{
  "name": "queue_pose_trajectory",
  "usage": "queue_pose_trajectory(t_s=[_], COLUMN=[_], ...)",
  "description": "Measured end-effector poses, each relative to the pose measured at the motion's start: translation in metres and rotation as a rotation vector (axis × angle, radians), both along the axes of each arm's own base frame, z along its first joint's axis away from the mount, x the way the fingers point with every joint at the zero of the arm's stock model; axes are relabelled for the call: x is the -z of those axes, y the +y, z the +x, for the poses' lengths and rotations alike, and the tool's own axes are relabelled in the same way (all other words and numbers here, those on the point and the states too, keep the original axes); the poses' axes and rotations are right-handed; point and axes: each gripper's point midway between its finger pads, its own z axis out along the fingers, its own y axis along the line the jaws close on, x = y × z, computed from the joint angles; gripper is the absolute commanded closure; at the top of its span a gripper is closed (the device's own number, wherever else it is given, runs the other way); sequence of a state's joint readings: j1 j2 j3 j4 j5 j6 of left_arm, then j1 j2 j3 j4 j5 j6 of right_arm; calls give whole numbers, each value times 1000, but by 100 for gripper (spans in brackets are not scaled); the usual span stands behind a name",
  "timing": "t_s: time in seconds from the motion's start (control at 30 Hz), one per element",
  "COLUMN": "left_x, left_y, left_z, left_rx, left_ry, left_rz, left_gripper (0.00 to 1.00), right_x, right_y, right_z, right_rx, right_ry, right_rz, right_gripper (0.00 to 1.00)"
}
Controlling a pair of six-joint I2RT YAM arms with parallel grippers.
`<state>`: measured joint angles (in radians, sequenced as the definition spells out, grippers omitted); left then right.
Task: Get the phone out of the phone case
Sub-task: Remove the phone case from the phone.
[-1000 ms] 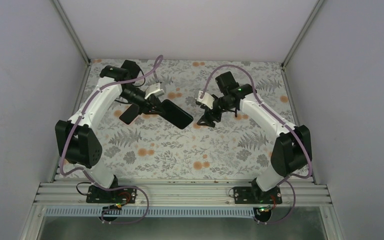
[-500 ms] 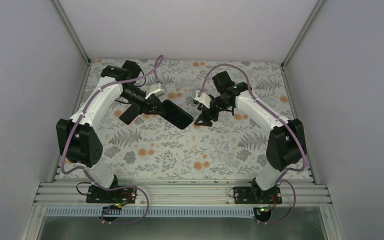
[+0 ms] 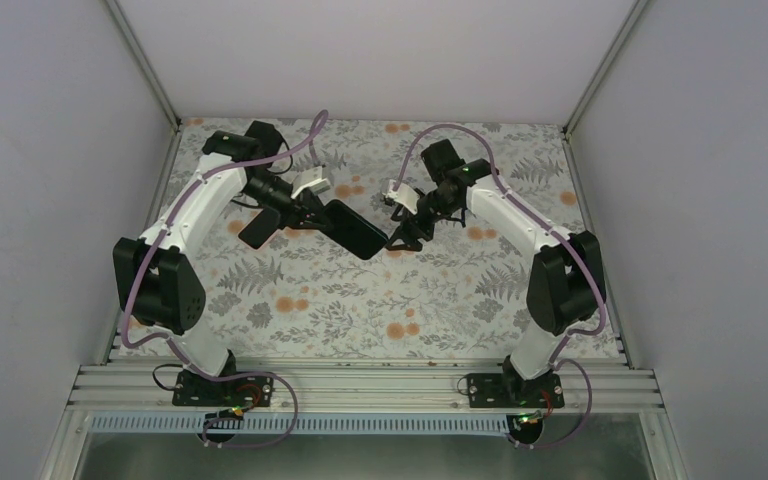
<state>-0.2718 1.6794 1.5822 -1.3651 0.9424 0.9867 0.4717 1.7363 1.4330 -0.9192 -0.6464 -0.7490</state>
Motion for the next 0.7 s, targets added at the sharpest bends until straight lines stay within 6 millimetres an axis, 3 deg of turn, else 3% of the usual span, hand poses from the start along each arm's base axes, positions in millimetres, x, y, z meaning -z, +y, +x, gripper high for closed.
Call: queue_pose_trajectory(t_s=[0.3, 0.7], left_x=[0, -1], left_y=[0, 0], left_z=[0, 2], left_rx=[1, 0], left_ry=[-1, -15], left_rz=[-1, 3], left_gripper=[98, 98], right_x=[-1, 3], right_y=[2, 5], right_z=[-9, -3], right_rx=[-24, -23], right_ry=[27, 35], right_rz=[9, 6], right_gripper=[14, 15])
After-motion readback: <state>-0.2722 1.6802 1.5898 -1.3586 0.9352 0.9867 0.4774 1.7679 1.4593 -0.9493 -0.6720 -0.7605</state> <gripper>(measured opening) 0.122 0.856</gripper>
